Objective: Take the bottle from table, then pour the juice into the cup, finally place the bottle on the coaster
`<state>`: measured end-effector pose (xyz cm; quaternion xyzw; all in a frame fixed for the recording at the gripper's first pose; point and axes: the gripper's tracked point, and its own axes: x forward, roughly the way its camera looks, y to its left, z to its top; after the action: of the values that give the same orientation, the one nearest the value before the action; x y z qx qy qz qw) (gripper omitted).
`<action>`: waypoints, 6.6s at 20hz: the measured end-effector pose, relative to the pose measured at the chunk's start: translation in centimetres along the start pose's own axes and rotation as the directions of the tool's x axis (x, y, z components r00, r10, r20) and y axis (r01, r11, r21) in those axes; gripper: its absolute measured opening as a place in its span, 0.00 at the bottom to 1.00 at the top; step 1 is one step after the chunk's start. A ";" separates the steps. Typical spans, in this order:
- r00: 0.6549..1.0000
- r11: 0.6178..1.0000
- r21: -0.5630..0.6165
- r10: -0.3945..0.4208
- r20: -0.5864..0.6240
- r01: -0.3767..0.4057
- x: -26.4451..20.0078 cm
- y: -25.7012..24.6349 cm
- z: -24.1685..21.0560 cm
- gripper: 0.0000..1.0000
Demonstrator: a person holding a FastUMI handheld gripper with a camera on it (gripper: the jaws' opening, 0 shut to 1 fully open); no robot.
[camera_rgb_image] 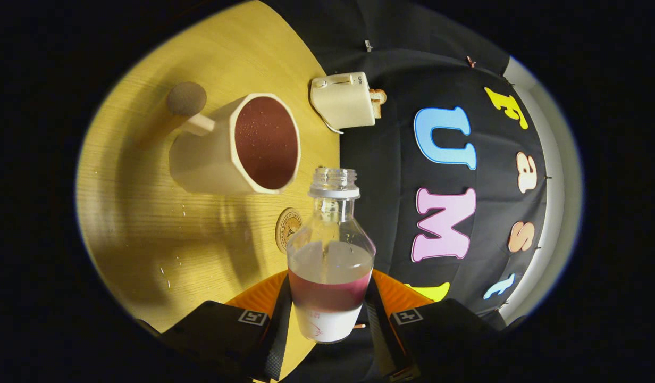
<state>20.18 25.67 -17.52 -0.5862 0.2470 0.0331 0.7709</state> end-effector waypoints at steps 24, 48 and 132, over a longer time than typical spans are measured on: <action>0.999 0.963 -0.266 -0.038 0.028 0.044 0.4 -0.8 0.6 0.69; 0.994 0.925 -0.366 -0.080 0.071 0.100 0.9 -1.8 0.8 0.69; 0.953 0.860 -0.446 -0.133 0.272 0.247 0.4 -4.3 3.6 0.69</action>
<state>23.25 27.59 -13.22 -0.7707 0.0805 0.0840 0.6265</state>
